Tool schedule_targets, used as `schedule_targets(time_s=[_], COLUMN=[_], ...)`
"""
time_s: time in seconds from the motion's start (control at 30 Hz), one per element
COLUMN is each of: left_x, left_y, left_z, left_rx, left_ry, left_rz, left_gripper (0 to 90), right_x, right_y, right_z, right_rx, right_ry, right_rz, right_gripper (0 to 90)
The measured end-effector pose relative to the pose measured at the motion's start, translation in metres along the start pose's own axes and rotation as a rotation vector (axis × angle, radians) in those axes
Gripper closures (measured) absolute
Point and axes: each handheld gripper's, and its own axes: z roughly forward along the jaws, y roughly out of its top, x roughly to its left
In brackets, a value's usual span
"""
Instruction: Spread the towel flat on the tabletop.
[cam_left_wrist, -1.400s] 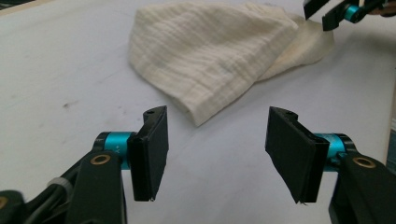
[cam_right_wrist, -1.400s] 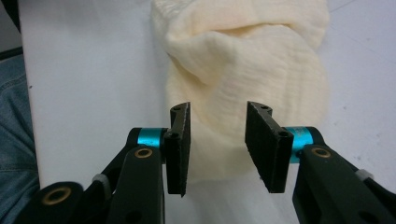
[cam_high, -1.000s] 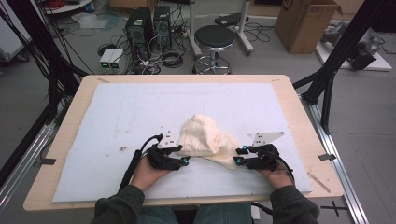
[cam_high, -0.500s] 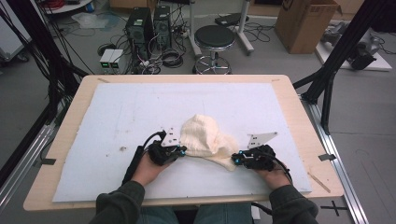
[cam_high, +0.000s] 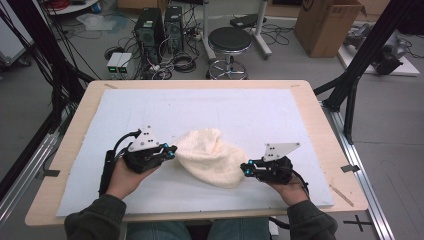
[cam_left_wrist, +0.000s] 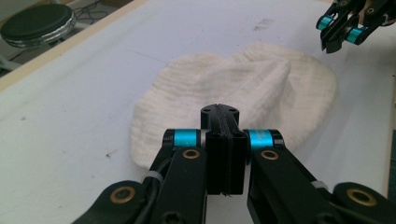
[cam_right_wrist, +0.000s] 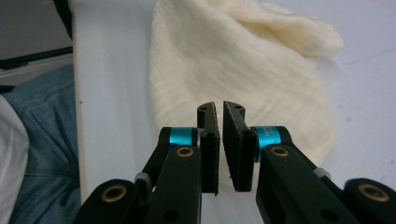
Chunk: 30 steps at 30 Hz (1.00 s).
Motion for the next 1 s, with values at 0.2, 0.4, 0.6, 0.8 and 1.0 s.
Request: schedule_targets(time_s=[0.2, 0.4, 0.6, 0.8, 1.0], left_x=[0.017, 0.036, 0.061, 0.071, 0.06], left_y=[-0.008, -0.005, -0.011, -0.015, -0.007], left_z=[0.025, 0.075, 0.112, 0.106, 0.07], left_rx=[0.057, 0.076, 0.129, 0.117, 0.036], left_ry=[0.033, 0.084, 0.157, 0.117, 0.064], left_rz=[-0.022, -0.075, -0.166, -0.218, -0.197], left_gripper=[89.1, 89.1, 88.5, 69.1, 65.1], right_x=[-0.001, -0.01, -0.026, -0.037, -0.039], right_y=[0.001, -0.002, -0.006, -0.01, -0.011], right_z=[0.013, 0.031, 0.043, 0.048, 0.045], right_rx=[0.05, 0.121, 0.161, 0.188, 0.194], right_ry=[0.007, -0.013, -0.036, -0.058, -0.063], right_rz=[0.004, 0.025, 0.048, 0.075, 0.075], right_gripper=[82.8, 66.3, 65.4, 76.7, 86.1])
